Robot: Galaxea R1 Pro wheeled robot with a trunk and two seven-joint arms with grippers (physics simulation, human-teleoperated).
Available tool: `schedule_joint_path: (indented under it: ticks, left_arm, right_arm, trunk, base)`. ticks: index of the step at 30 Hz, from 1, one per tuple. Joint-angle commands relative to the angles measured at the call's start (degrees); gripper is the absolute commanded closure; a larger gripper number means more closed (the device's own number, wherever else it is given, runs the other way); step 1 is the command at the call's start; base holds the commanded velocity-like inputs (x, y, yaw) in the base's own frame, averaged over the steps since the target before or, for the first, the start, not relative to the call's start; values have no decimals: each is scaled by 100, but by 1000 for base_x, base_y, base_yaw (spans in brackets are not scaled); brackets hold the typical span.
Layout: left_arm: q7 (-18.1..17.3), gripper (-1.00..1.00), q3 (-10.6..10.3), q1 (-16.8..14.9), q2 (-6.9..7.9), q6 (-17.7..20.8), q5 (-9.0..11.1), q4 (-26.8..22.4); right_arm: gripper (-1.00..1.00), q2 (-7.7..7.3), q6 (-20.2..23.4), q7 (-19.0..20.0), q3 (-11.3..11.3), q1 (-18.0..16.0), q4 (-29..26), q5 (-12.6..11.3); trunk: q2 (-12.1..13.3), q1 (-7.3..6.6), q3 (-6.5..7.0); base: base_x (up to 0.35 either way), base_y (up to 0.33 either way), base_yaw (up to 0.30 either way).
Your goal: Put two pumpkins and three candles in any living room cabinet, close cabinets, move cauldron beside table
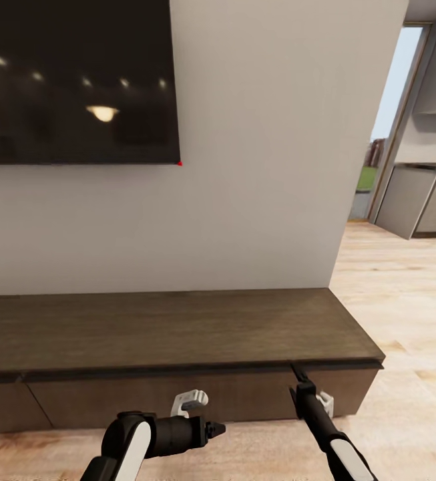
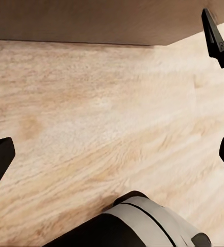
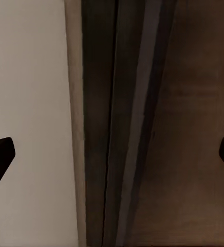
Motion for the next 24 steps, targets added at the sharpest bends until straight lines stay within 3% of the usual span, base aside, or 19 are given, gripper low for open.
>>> schedule_joint_path:
  ticks: [1, 15, 24]
  left_arm:
    - [-59, -100, 0, -3, -2, 19, -57, -3]
    - [-59, -100, -35, -3, -2, 19, -65, -3]
    - [-59, -100, -30, -3, -2, 19, -65, 1]
  right_arm:
    - [-100, 0, 56, 14, -30, -4, 22, -49]
    - [-100, -9, 56, 25, -67, -4, 58, -50]
    - [-100, -8, 56, 25, -67, -4, 58, -50]
  trunk:
    - [-4, 1, -28]
    - [-17, 27, -250]
    - [-17, 27, -250]
  base:
    - [0, 0, 0]
    - [0, 0, 0]
    - [7, 6, 0]
